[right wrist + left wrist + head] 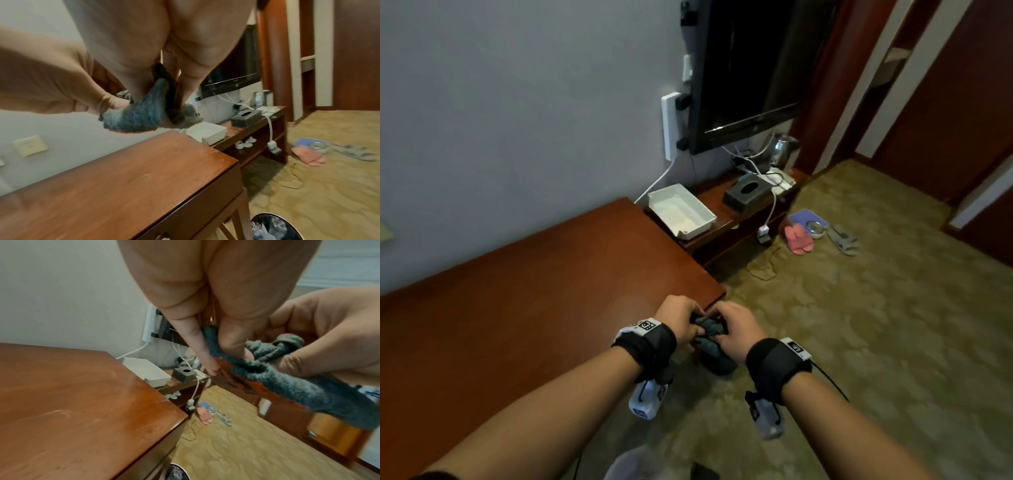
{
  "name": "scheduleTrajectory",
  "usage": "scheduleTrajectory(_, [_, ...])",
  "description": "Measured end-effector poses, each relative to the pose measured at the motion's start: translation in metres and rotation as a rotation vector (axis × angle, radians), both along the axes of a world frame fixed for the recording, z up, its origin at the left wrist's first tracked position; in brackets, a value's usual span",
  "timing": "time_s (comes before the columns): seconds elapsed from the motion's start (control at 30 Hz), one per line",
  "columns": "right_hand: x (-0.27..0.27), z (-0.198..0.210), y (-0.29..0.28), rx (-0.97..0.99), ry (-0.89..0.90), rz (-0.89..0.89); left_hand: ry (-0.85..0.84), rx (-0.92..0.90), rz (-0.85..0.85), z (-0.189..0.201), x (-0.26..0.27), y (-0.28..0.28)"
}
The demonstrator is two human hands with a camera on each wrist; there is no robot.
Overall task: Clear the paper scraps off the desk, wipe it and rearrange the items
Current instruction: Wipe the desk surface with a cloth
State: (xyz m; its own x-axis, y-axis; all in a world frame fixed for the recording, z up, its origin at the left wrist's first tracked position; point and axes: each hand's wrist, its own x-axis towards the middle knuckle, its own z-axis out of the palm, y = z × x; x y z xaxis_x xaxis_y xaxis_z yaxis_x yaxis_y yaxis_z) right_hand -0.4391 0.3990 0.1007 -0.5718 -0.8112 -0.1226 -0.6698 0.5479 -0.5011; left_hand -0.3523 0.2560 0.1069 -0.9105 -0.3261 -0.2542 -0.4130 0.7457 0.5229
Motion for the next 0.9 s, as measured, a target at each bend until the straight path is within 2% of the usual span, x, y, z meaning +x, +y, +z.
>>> scheduleTrajectory(0.23, [-0.073,-0.020,-0.083,0.039,-0.031,0.333,-0.098,-0.015,0.277,-0.014,-0.042,-0.052])
scheduleTrajectory(0.37, [-0.116,-0.042,-0.121,0.031,-0.095,0.368,-0.152,0.001,0.309,-0.040,-0.088,-0.087])
scheduleTrajectory(0.53, [-0.181,-0.069,-0.154,0.136,-0.111,0.385,-0.217,0.065,0.295,-0.074,-0.152,-0.113])
scheduleTrajectory(0.7, [-0.227,-0.110,-0.163,0.217,-0.152,0.443,-0.269,0.204,0.369,-0.111,-0.182,-0.115])
scheduleTrajectory(0.9, [-0.270,-0.178,-0.150,0.314,-0.122,0.598,-0.434,0.260,0.625,-0.152,-0.183,-0.102])
